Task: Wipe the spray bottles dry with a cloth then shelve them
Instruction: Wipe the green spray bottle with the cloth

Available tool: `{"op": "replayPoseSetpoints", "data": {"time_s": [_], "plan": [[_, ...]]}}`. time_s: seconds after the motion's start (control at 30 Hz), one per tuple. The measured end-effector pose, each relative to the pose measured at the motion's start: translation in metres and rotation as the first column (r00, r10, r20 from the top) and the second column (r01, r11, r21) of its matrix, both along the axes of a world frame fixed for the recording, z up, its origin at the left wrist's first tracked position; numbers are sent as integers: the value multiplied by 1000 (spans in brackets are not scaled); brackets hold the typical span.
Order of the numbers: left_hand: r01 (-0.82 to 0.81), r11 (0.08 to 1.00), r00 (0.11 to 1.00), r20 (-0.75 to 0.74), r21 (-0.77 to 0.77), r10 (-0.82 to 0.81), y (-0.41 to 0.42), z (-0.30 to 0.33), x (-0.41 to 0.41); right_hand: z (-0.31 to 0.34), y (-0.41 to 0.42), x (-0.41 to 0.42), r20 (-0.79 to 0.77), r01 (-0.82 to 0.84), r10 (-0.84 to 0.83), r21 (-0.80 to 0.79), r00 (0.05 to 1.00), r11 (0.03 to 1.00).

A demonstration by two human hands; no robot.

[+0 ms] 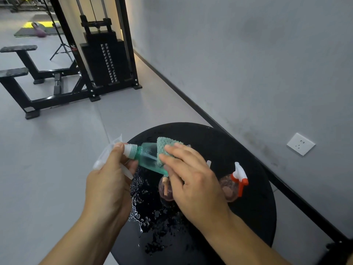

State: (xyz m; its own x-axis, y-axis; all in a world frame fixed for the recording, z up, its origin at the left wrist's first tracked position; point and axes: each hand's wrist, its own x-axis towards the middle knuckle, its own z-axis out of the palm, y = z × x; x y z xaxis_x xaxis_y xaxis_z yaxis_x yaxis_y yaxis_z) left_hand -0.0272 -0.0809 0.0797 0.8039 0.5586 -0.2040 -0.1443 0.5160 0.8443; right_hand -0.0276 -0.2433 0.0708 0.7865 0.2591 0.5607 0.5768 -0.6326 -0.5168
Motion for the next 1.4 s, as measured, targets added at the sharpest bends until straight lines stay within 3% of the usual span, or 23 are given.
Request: {"op": "replayPoseSetpoints", "data": {"time_s": [0.17, 0.37, 0.57, 0.73, 0.9, 1.2, 1.4], "plan": [[-58, 998, 998, -29, -12, 58, 6, 5, 2, 0, -10, 10, -36, 125, -123, 75, 992, 989], [-27, 1000, 998, -56, 4, 27, 2, 1, -1, -1, 1, 0, 11, -22, 22, -31, 1000, 999], [-49, 999, 998, -39, 2, 49, 10, 4, 1, 0, -11, 9, -59, 111, -107, 59, 993, 992], [19, 999, 999, -35, 27, -18, 0, -4, -1, -2, 0, 0, -11, -29, 29, 12, 1000, 1000], [-6, 1000, 1000, 20, 19, 6, 7, 7, 0, 3, -14, 13, -76, 74, -65, 137, 995, 988], [19, 999, 996, 83, -40, -16, 3, 4, -2, 9, -10, 7, -115, 116, -83, 311, 990, 943], [127, 992, 982, 137, -1, -126, 2, 8, -1, 11, -11, 4, -191, 143, -72, 387, 979, 911]]}}
